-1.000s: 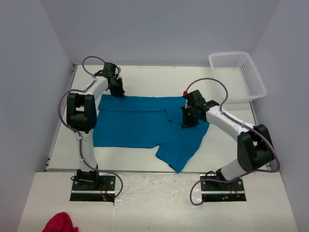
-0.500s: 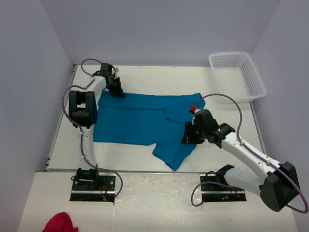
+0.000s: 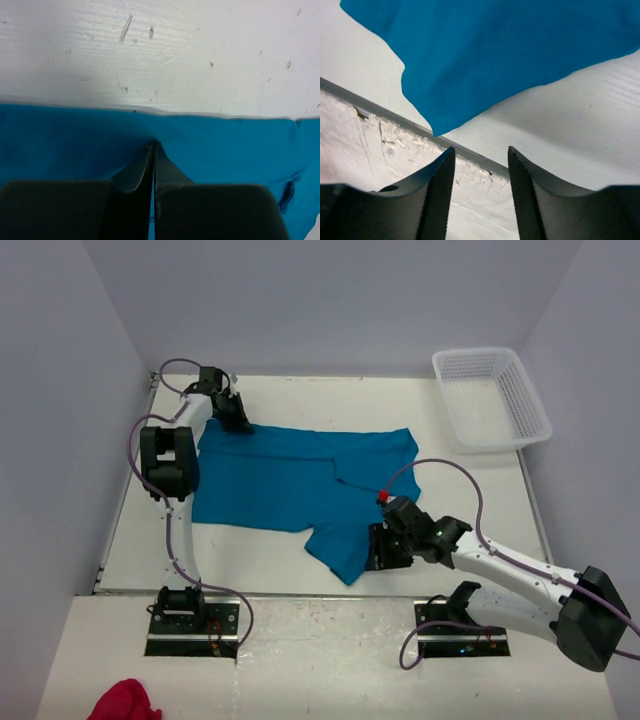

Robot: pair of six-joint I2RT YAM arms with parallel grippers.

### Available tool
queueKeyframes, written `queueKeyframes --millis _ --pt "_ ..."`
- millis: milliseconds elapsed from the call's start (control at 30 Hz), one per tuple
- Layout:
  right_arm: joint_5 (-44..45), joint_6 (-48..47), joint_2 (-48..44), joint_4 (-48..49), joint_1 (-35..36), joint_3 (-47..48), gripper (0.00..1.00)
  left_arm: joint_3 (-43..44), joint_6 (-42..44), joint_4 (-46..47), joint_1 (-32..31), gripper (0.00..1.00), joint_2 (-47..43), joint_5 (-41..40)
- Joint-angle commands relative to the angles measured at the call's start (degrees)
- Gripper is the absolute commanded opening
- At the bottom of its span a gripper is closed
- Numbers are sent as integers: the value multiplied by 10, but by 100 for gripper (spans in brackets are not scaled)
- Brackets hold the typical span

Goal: Fold and stack the t-shirts
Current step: Grap the side of the flattened tshirt closest away from the robot with both arms

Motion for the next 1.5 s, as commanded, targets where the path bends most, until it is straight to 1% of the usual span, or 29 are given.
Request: queueKeyframes --millis 0,167,267,400,500,567,800,967,1100,1167,1200,1333,1367,1433,1467 --pt "-4 48 -19 41 28 -25 49 -14 -2 11 3 0 1 6" --pt "-17 74 -1 81 66 -38 57 -20 -2 12 2 0 -10 11" --pt "-21 81 17 105 73 -39 58 -27 -2 12 2 0 -17 12" --pt "-27 85 50 135 81 -32 57 -43 -2 19 2 0 -27 13" --pt "-18 92 74 145 93 -25 51 -51 -2 20 2 0 -31 12" --pt "-15 99 83 156 101 -28 50 -54 0 20 2 0 -32 10" --pt "-3 107 116 181 110 -38 50 -52 0 22 2 0 -31 14" --pt "5 107 132 181 110 -32 46 -58 3 24 2 0 -30 14" --pt "12 108 139 180 110 -31 41 -58 3 26 2 0 -29 14" --pt "15 110 142 178 110 -32 36 -58 3 26 2 0 -27 14" --pt "17 110 142 178 110 -32 36 -58 3 26 2 0 -26 14" --pt "23 115 136 175 110 -36 26 -59 4 25 2 0 -23 14" --pt "26 117 134 174 111 -38 21 -60 4 26 2 0 -24 15" --pt "33 123 122 163 111 -42 14 -63 5 26 2 0 -24 14" --pt "44 126 116 157 112 -42 7 -65 5 26 2 0 -25 14"
